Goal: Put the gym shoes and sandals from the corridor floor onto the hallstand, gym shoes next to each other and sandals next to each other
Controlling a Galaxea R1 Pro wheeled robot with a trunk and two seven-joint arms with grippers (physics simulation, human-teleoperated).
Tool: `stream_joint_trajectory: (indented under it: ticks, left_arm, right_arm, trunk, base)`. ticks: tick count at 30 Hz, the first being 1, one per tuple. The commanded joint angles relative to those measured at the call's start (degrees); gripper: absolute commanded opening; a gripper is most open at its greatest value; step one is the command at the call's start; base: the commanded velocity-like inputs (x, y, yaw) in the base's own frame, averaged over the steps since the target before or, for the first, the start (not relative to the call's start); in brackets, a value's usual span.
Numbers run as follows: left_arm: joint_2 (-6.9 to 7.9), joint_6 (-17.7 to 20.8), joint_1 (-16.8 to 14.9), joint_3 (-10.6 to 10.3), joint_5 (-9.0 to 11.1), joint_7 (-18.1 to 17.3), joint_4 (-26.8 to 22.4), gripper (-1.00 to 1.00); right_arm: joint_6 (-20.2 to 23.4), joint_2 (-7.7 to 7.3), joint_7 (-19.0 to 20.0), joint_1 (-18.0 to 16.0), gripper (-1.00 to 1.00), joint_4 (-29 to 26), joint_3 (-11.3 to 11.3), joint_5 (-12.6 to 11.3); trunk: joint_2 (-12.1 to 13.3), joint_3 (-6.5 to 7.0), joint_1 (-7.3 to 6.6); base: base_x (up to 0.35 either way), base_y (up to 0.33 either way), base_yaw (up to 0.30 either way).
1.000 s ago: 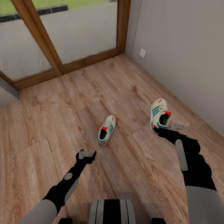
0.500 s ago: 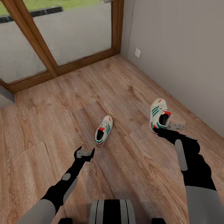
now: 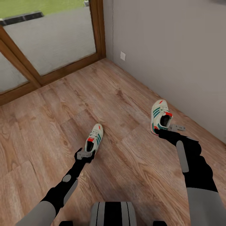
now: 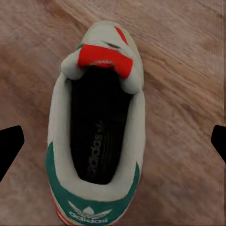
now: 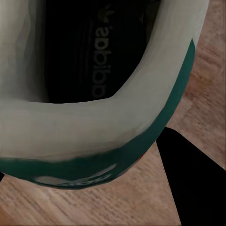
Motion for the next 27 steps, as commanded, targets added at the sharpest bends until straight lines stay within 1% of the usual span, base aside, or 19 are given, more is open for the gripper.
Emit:
stream_joint_trajectory:
  ticks: [1, 7, 15, 17, 20, 27]
  left_arm:
    - [0.06, -0.17, -0.03, -0.25, 0.62, -0.18, 0.03, 1.0]
    - [0.06, -0.19, -0.03, -0.25, 0.64, -0.17, 0.03, 1.0]
    - [0.13, -0.32, -0.03, -0.25, 0.63, -0.1, 0.03, 1.0]
    - [0.15, -2.81, -0.03, -0.25, 0.63, -0.09, 0.07, 1.0]
    - [0.15, -4.68, -0.03, -0.25, 0.64, -0.08, 0.1, 1.0]
    - [0.21, -5.13, -0.03, -0.17, 0.64, -0.08, 0.11, 1.0]
  right_arm:
    - [0.27, 0.01, -0.06, -0.03, -1.0, -0.05, -0.04, -0.3]
    - [0.28, -0.05, -0.06, -0.03, -1.0, -0.05, -0.04, -0.3]
    - [0.28, -0.05, -0.06, -0.03, -1.0, -0.04, -0.04, -0.3]
    - [0.28, -0.01, -0.06, -0.03, -1.0, -0.04, -0.04, -0.3]
    - [0.28, -0.04, -0.06, -0.03, -1.0, -0.04, -0.04, -0.3]
    - [0.28, -0.02, -0.06, -0.03, -1.0, -0.11, -0.03, -0.3]
  trunk:
    - [-0.01, -0.01, 0.0]
    - [-0.01, 0.01, 0.0]
    - [-0.01, 0.01, 0.0]
    - [-0.01, 0.01, 0.0]
    - [-0.01, 0.01, 0.0]
    - [-0.01, 0.01, 0.0]
  base:
    - [0.125, 0.0, -0.102]
    - [0.223, 0.033, -0.024]
    - [0.03, 0.004, -0.001]
    - [0.001, 0.0, 0.0]
    - [0.0, 0.0, 0.0]
    - [0.0, 0.0, 0.0]
